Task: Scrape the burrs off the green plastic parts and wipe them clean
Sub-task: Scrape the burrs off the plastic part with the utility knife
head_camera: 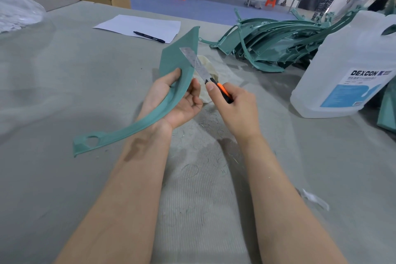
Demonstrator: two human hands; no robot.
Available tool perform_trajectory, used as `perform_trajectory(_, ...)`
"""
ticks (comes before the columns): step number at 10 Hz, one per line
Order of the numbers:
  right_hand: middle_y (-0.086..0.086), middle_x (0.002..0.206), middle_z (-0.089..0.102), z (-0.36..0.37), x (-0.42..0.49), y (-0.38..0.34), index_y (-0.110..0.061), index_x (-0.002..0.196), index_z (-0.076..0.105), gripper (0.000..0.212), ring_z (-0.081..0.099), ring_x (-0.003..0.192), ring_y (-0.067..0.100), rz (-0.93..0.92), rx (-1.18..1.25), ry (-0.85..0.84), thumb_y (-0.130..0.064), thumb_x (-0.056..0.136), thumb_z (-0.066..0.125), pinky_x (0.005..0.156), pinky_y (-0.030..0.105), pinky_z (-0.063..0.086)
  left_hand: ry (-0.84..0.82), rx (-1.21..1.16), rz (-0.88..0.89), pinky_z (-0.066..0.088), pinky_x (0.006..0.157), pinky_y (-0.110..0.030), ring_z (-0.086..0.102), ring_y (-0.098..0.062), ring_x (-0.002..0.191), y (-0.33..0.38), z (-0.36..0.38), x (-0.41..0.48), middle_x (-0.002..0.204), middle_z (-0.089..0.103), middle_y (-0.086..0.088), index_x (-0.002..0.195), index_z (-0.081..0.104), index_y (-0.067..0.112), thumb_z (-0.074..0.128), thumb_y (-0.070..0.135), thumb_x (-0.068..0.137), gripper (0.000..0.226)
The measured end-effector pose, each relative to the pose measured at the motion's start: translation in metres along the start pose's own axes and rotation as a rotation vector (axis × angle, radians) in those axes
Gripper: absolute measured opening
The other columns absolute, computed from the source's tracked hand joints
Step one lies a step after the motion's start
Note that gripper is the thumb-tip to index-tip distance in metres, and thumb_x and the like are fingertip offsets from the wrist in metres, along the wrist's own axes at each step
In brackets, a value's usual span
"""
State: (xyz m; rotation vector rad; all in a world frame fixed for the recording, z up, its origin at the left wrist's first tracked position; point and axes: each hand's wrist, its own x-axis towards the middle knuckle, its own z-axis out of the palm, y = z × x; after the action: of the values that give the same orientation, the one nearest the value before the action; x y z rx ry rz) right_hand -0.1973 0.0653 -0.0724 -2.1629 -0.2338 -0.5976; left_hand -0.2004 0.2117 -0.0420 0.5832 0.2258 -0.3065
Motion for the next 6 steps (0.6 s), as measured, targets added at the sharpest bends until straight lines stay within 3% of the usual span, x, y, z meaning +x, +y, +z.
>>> perform_trajectory(6, -0.005, 0.051, 0.03, -0.0005, -0.0003, -0.0008, -0.015, 0.058, 0.036, 0.052, 0.03, 0.052, 0.016, 0.003, 0.013, -0.006, -0.048, 0.091, 0.06, 0.054, 0.034, 0.027, -0.012, -0.04, 0.003, 0.035, 0.064, -0.024, 0.06, -0.009, 0.052, -0.0018, 0.0002, 0.0008, 0.06, 0.057, 0.004, 0.073, 0.061, 0.013, 0.051, 0.026, 0.095, 0.027)
